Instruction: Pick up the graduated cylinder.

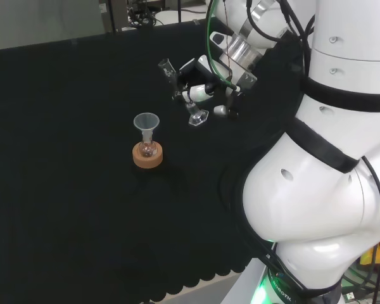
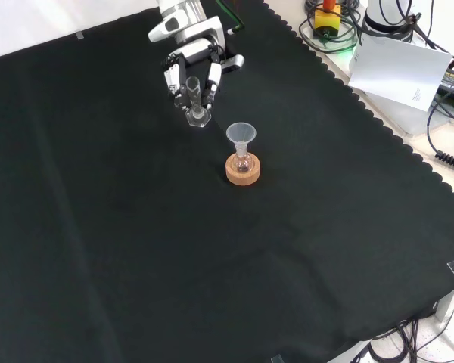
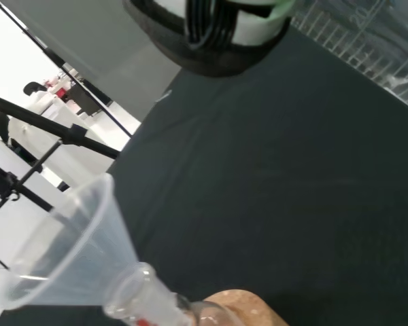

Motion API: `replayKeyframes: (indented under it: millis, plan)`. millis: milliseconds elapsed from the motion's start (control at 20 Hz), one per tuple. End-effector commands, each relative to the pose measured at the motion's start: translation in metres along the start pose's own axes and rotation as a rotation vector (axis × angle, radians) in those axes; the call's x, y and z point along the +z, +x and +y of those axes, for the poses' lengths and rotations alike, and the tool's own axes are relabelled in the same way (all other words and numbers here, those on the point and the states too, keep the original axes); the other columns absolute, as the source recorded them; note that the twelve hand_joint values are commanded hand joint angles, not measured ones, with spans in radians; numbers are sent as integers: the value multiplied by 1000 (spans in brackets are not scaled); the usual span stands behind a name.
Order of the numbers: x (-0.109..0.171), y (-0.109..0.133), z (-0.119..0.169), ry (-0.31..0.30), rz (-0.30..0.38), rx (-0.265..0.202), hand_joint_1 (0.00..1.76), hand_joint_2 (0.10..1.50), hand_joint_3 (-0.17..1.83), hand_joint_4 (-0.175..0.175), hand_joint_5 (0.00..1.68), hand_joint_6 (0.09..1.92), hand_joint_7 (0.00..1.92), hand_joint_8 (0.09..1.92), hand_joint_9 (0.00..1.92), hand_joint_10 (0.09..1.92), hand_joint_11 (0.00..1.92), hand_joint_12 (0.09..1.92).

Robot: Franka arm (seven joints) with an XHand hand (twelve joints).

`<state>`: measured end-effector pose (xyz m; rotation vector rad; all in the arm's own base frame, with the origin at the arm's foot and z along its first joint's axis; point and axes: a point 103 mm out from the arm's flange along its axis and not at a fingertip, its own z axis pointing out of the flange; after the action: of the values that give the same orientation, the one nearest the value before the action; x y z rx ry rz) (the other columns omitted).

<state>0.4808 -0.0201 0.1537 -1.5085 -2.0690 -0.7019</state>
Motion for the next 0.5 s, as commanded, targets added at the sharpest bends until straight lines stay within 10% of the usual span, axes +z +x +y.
replayKeyframes:
  millis: [50,500]
  plan:
    - [-19,14,-18,43,5,-26,1321,1020,-175,-175,1488,87,1566,87,1740,87,1395,621]
    - [-27,36,-49,113,-57,-35,1321,1020,-175,-175,1489,87,1567,87,1745,87,1396,618]
